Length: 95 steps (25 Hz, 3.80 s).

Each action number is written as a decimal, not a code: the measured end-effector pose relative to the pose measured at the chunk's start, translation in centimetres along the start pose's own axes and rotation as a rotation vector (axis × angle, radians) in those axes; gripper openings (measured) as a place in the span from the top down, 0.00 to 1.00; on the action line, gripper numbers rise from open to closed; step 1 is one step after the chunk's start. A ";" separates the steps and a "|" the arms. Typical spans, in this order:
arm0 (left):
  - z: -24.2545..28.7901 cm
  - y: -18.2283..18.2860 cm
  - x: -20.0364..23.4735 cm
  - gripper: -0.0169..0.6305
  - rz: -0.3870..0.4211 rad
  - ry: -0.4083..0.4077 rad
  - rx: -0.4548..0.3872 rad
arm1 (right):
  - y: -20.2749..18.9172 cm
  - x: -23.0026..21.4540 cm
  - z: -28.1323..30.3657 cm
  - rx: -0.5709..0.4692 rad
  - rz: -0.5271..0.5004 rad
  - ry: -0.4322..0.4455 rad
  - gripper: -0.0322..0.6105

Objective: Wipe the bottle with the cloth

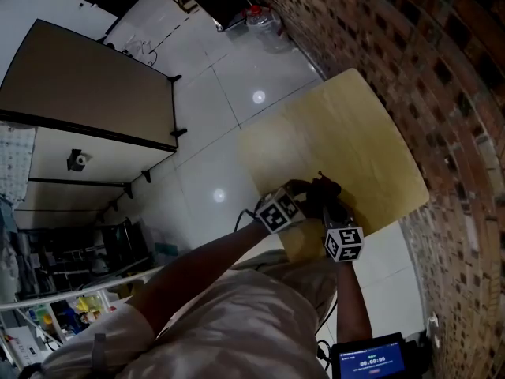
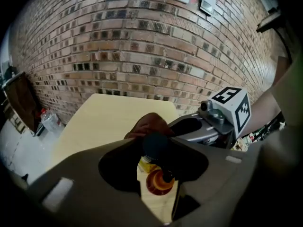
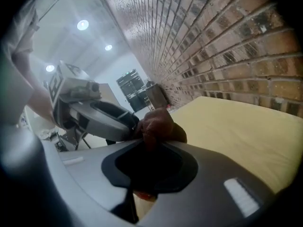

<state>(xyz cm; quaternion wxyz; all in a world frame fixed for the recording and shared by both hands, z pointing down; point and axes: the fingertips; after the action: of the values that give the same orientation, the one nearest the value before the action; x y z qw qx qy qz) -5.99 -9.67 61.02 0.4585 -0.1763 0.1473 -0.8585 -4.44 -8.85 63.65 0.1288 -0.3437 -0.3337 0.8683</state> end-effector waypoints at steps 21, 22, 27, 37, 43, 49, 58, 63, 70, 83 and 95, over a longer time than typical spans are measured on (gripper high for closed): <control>-0.7 -0.1 -1.3 0.69 0.174 -0.047 -0.011 | -3.2 -7.1 3.9 0.314 -0.078 -0.138 0.85; -0.5 -0.3 -1.7 0.69 0.215 -0.069 0.001 | -1.4 -7.7 2.5 0.264 -0.049 -0.115 0.85; 0.1 -0.8 -3.3 0.69 0.386 -0.155 0.026 | 5.7 -5.5 -2.1 0.127 -0.016 0.238 0.85; -0.1 -0.9 -4.5 0.69 0.450 -0.183 0.006 | -3.3 -3.1 3.5 0.432 0.067 0.424 0.85; -0.4 -1.2 -4.8 0.69 0.468 -0.183 0.006 | -7.1 -5.3 6.6 0.590 -0.083 0.189 0.86; -0.3 -1.3 -5.3 0.69 0.533 -0.194 0.027 | -8.5 -6.1 6.1 0.655 -0.228 0.054 0.86; -0.3 -2.3 -7.5 0.70 0.875 -0.305 0.110 | 1.6 -4.9 -0.3 0.406 -0.082 0.411 0.85; -0.2 -3.1 -10.0 0.70 1.128 -0.362 0.158 | 1.6 0.4 0.5 0.618 -0.228 0.734 0.85; 0.0 -2.6 -11.0 0.70 1.168 -0.432 0.145 | -5.4 2.5 4.0 1.040 -0.334 0.873 0.85; 0.0 -0.8 -8.4 0.70 0.695 -0.304 -0.007 | -2.2 -6.1 4.0 0.517 -0.225 0.162 0.85; -0.4 -0.7 -1.4 0.70 -0.293 -0.020 -0.140 | -6.5 -3.1 -4.1 0.241 -0.252 -0.087 0.85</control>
<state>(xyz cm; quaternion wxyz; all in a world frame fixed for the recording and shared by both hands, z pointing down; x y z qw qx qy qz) -5.94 -8.10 60.70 0.3162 -0.2360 0.1750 -0.9020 0.63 -3.41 67.33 0.2625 -0.2431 -0.2729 0.8930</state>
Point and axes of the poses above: the fingertips, and each gripper's own axes: z forward along the fingers, x to its left, y out of its top, and after that the axes turned 13 degrees about x, right-handed
